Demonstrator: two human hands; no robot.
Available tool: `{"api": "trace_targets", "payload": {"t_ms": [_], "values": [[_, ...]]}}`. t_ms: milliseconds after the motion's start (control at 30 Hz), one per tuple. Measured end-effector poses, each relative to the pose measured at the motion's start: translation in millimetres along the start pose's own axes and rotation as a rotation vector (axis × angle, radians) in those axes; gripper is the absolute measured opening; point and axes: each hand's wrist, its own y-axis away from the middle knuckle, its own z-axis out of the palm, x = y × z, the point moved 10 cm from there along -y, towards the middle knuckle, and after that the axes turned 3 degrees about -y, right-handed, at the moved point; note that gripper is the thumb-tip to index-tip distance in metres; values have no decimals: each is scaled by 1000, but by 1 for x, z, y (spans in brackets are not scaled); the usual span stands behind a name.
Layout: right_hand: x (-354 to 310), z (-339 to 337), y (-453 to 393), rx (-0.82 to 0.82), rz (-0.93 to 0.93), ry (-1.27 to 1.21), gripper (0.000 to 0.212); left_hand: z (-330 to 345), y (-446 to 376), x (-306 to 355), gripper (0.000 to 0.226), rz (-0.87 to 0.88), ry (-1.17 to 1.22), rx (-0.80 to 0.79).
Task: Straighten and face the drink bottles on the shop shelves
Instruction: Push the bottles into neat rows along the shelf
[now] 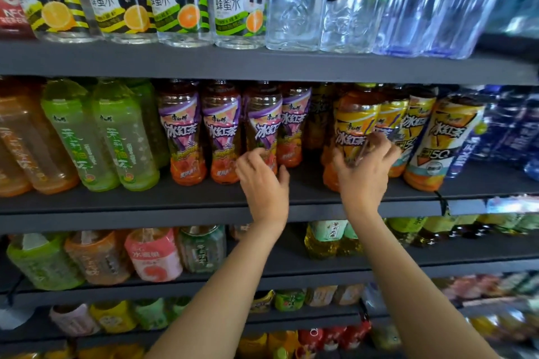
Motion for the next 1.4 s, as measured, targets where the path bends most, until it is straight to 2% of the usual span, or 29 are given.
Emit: {"api": "trace_targets", "payload": {"t_ms": [67, 133, 267, 333, 400, 433, 500, 567, 667, 800, 1067, 1200, 1333, 1400], "values": [[23, 17, -3, -162, 104, 54, 71, 3, -6, -9, 47, -79, -11, -30], [36, 25, -2, -223, 160, 43, 67, 1, -10, -13, 46, -98, -32, -37], [32, 25, 4, -192, 162, 55, 56, -11, -11, 0, 37, 37, -61, 53], [25, 14, 11, -93, 162, 21, 53, -8, -10, -2, 42, -5, -51, 25], [4, -1, 21, 47, 21, -90, 43, -1, -13, -9, 55, -105, -65, -34], [-13, -3, 26, 61, -88, -147, 35, 2, -16, -11, 63, -124, -104, -56], [-43, 10, 30, -37, -266, -192, 24, 9, -22, -11, 75, -125, -211, -103], [-56, 41, 23, -196, -279, -159, 33, 9, -29, -13, 74, -134, -269, -114], [-48, 88, 1, -373, -99, -94, 58, 4, -41, -15, 59, -102, -327, -112], [-29, 127, -16, -551, 85, -59, 59, -1, -46, -19, 53, -70, -391, -183], [-35, 110, 1, -539, -41, 52, 47, -1, -48, -26, 53, -43, -344, -270], [-32, 99, 11, -607, -5, 33, 38, 1, -47, -27, 54, -11, -326, -314], [-33, 94, 16, -621, 58, 7, 46, -4, -43, -23, 58, 19, -262, -289], [-33, 81, 22, -490, 22, -1, 56, -16, -35, -25, 55, 44, -155, -213]]}}
